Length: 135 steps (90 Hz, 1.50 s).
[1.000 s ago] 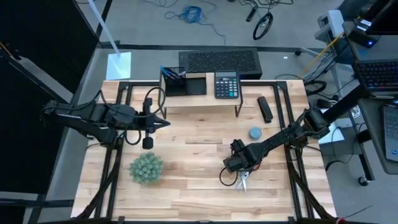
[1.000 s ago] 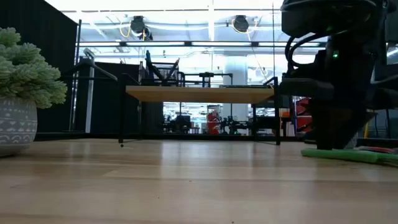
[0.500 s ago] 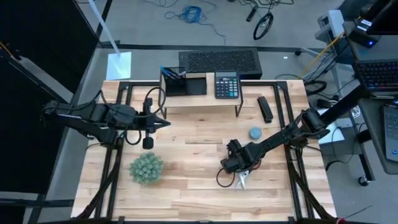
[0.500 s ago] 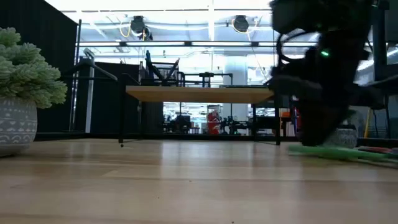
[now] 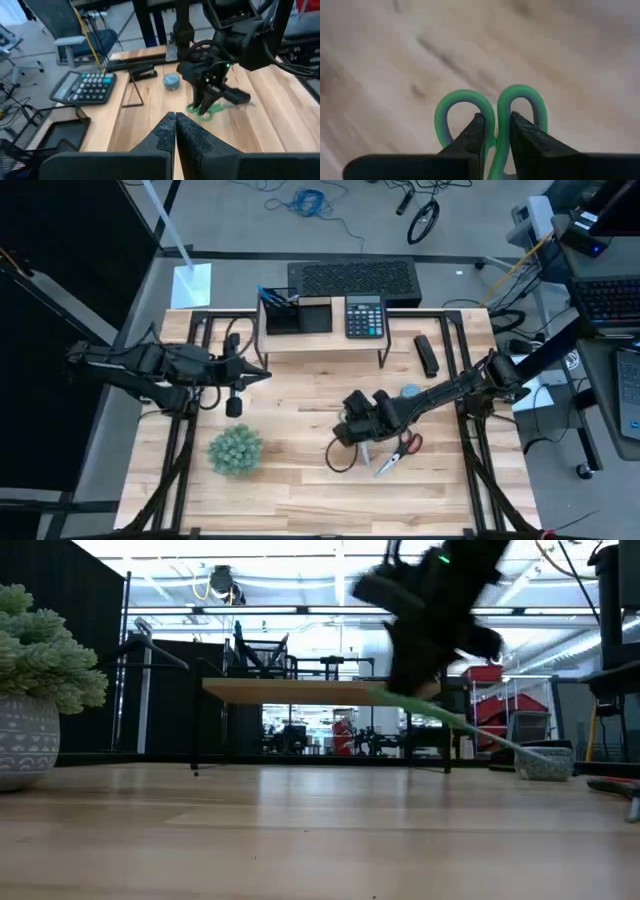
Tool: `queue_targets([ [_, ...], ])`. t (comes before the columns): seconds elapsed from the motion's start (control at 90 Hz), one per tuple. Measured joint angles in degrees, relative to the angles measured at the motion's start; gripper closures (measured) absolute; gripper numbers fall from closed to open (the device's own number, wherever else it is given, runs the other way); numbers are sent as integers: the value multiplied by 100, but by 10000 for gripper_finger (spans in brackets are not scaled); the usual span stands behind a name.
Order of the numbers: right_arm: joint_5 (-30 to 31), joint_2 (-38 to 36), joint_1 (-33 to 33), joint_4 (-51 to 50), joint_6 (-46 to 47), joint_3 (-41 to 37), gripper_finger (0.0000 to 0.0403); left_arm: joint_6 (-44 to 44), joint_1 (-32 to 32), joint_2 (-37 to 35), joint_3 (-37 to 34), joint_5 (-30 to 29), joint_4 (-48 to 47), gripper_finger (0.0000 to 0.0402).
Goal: Pick and place office supplies into organizer
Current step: Put the green scissors into the desk organizer on the shelf
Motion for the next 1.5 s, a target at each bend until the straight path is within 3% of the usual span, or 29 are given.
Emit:
queue_targets([
  [0.167,252,-1,-488,679,-1332,419,358,31,5,-117,-2,-283,7,402],
  [0.411,150,-4,-1225,3136,-3698,595,358,33,209,-380,-2,-489,-72,402],
  [0.744,-701,-6,-2219,6013,-5806,595,358,20,482,-560,-2,-489,-287,402],
  [0.9,-1183,-6,-2638,7140,-6248,598,358,22,577,-560,-2,-472,-399,402],
  [1.167,-1470,-12,-3274,8765,-6609,600,358,20,612,-558,-2,-461,-421,402],
  [1.333,-1517,171,-3684,9007,-6555,799,358,15,612,-558,-2,-446,-420,402],
  [1.5,-1953,863,-3869,8620,-6673,1812,358,-24,610,-556,-2,-441,-421,402],
])
